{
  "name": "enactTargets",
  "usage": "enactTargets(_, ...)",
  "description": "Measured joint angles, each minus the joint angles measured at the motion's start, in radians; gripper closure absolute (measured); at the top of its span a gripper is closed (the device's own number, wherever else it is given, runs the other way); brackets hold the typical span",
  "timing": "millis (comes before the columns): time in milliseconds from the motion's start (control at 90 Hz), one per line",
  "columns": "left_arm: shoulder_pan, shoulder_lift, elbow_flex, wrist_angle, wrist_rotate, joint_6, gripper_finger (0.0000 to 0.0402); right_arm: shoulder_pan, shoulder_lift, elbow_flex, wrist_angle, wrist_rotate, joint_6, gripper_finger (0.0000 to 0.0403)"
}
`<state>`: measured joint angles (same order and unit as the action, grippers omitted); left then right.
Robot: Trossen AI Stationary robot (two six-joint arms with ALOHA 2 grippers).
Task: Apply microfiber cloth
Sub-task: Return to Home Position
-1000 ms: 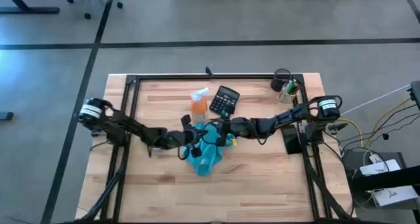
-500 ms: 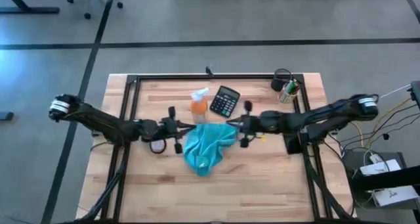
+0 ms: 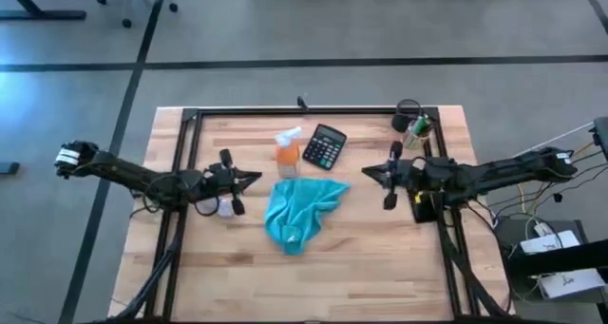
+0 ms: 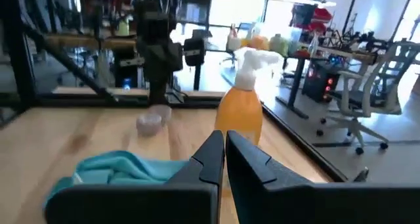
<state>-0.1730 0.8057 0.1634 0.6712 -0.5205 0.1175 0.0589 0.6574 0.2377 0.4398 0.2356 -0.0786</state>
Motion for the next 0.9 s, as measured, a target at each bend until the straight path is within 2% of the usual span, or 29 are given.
enactTargets(89,0.0,-0.062,-0.04,-0.001,-0.044,-0.031,0.0401,0.0,-0.092,-0.053,0.0,0.0,0.017,0.04)
enactTargets(278,0.0,-0.193,-0.151,-0.001,-0.045,-0.11,0.0401,0.001,-0.236,-0.127,-0.055,0.0,0.06,0.04)
enactTargets(389,0.0,-0.255,-0.151,-0.122,-0.048,-0.144,0.0401,0.002,-0.294,-0.152,-0.125,-0.001,0.096,0.04)
enactTargets(533,0.0,-0.292,-0.153,-0.154,-0.046,-0.143,0.0401,0.002,-0.348,-0.177,-0.151,-0.006,0.117,0.04)
enactTargets(633,-0.001,-0.322,-0.153,-0.244,0.005,-0.114,0.0401,0.002,-0.393,-0.197,-0.174,-0.028,0.108,0.04)
enactTargets(700,-0.001,-0.35,-0.153,-0.31,0.021,-0.156,0.0401,0.002,-0.421,-0.2,-0.211,-0.031,0.089,0.04)
enactTargets(756,0.0,-0.379,-0.153,-0.34,0.091,-0.188,0.0401,0.002,-0.446,-0.204,-0.244,-0.031,0.084,0.04)
enactTargets(856,-0.001,-0.432,-0.153,-0.333,0.345,-0.153,0.0401,0.002,-0.479,-0.206,-0.295,-0.034,0.084,0.04)
enactTargets(900,-0.001,-0.457,-0.154,-0.338,0.392,-0.148,0.0401,0.002,-0.492,-0.206,-0.318,-0.034,0.084,0.04)
